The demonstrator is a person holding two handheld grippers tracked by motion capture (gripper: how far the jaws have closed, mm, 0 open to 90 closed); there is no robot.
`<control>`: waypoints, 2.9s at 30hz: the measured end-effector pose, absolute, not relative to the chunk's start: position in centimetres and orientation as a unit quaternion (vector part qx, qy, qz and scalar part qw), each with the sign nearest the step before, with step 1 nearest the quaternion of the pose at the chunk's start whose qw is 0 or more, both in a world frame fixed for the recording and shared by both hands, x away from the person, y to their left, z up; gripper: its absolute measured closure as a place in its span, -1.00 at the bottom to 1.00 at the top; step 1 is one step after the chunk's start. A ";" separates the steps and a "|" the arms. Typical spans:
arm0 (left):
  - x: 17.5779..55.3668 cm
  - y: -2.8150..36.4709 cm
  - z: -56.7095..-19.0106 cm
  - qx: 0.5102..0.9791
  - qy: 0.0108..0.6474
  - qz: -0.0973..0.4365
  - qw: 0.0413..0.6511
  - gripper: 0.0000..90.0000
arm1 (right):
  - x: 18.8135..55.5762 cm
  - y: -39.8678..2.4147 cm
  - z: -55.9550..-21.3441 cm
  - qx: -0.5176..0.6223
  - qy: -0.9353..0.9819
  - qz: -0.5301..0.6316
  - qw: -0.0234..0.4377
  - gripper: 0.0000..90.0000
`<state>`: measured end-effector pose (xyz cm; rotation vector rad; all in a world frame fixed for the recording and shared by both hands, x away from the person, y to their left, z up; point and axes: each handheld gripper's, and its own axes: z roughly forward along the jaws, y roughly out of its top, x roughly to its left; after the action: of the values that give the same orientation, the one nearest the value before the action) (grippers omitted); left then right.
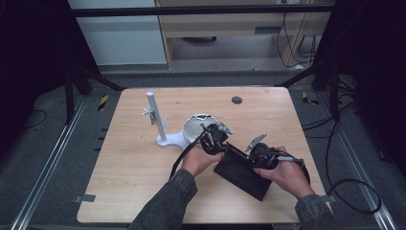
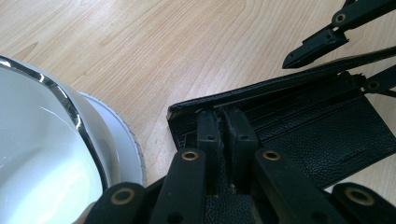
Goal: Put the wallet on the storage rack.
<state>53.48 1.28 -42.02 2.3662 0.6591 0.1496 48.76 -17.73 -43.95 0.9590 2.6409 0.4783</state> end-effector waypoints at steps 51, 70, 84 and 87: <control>49.6 9.1 -37.1 0.868 0.218 0.083 0.439 -0.79 | 43.2 -22.2 -35.5 0.256 0.850 0.353 0.296 0.88; 50.5 6.1 -37.2 0.869 0.177 0.052 0.459 -0.75 | 42.6 -21.1 -34.5 0.234 0.842 0.391 0.289 0.88; 51.1 5.4 -37.4 0.890 0.151 0.017 0.430 0.34 | 42.5 -21.3 -35.5 0.239 0.839 0.401 0.279 0.87; 50.7 5.6 -36.9 0.892 0.156 0.006 0.425 0.66 | 42.5 -21.4 -36.2 0.241 0.842 0.396 0.277 0.84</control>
<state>50.69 5.62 -36.89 2.2302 0.3912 0.0160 42.46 -21.36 -36.16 0.6477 2.2600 1.0629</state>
